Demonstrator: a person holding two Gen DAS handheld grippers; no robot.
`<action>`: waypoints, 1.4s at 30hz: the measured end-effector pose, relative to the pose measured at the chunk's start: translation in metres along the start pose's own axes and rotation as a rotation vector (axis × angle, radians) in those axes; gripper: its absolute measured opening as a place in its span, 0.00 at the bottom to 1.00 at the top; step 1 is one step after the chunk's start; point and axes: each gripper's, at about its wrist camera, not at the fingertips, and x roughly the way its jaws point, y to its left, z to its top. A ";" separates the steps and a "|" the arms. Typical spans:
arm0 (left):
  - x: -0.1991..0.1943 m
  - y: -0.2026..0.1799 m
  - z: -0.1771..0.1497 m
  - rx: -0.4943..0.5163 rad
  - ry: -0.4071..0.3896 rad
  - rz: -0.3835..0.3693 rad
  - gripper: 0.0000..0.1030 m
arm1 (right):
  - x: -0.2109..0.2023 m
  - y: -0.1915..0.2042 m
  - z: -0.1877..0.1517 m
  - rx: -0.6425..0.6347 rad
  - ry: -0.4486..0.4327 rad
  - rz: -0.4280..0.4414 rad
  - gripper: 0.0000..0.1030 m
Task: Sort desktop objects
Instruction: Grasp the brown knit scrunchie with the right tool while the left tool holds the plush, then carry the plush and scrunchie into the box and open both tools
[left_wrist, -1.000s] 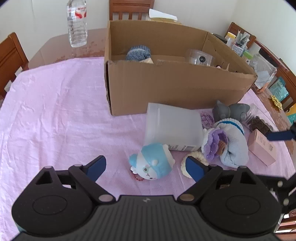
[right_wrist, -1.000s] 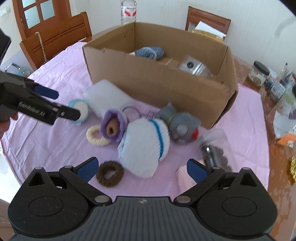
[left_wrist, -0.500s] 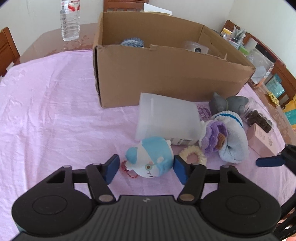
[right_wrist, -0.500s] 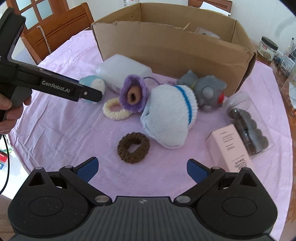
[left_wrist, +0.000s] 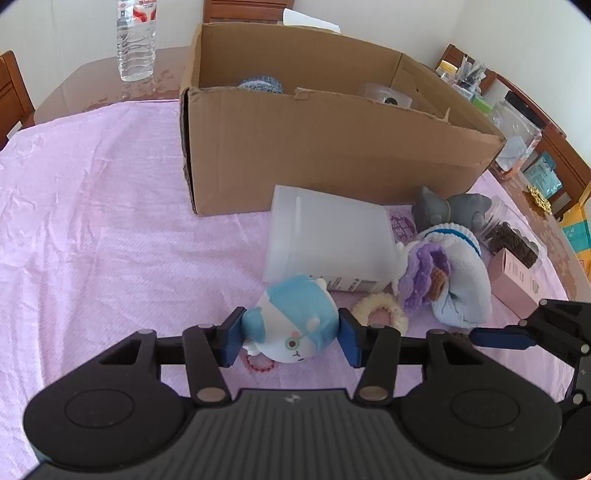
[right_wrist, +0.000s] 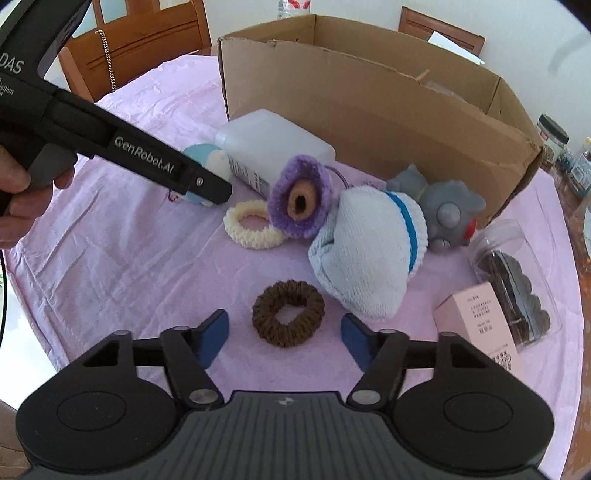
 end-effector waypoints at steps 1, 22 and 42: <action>-0.001 0.001 0.000 -0.001 0.001 0.000 0.49 | 0.000 0.000 0.001 -0.005 -0.001 0.003 0.63; -0.036 -0.016 0.004 0.148 0.031 -0.028 0.49 | -0.029 0.000 0.016 -0.102 -0.022 -0.006 0.43; -0.076 -0.034 0.065 0.273 -0.050 -0.043 0.49 | -0.068 -0.039 0.067 -0.193 -0.121 -0.112 0.43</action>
